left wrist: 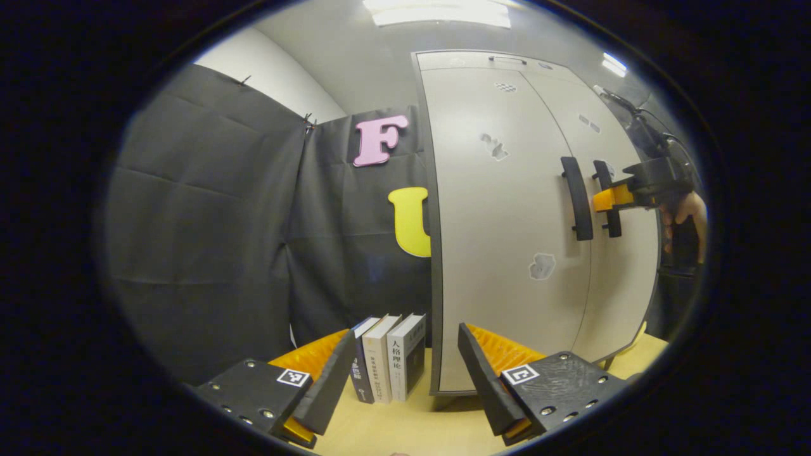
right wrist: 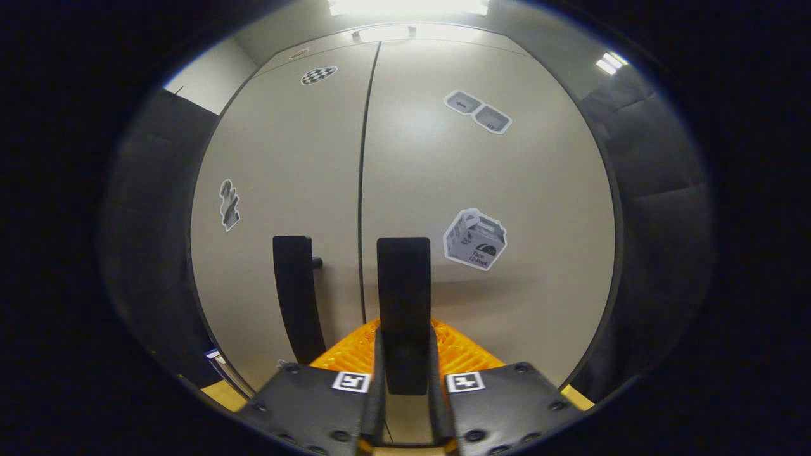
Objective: Open the right door of the double-door shoe cabinet with the right hand, and open the left door with the left hand.
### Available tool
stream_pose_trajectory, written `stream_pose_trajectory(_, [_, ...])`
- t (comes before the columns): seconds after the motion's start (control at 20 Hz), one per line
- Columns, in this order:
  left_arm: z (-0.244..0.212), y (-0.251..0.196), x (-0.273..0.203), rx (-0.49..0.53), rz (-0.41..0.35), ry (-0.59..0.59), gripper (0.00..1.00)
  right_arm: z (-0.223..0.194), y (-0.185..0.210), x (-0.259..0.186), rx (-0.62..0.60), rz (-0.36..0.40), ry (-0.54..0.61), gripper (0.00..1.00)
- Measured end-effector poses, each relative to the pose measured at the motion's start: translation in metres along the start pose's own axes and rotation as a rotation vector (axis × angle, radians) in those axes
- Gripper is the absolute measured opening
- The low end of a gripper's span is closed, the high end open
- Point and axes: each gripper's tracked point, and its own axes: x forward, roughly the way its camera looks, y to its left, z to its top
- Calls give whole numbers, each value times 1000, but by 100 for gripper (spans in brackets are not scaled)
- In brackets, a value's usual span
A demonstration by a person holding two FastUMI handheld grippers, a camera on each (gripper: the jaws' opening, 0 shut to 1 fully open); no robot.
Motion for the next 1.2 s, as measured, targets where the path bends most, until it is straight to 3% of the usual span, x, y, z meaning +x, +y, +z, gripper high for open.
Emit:
stream_pose_trajectory(0.1, [-1, 3, -1, -9, 2, 4, 94, 0, 2, -1, 23, 12, 12, 13])
stream_pose_trajectory(0.2, [-2, 6, -2, -15, 3, 8, 94, -2, 1, -3, 29, 32, 37, 11])
stream_pose_trajectory(1.2, [37, -63, -62, 11, -68, -39, 94, 7, -9, -57, 74, 190, 109, 11])
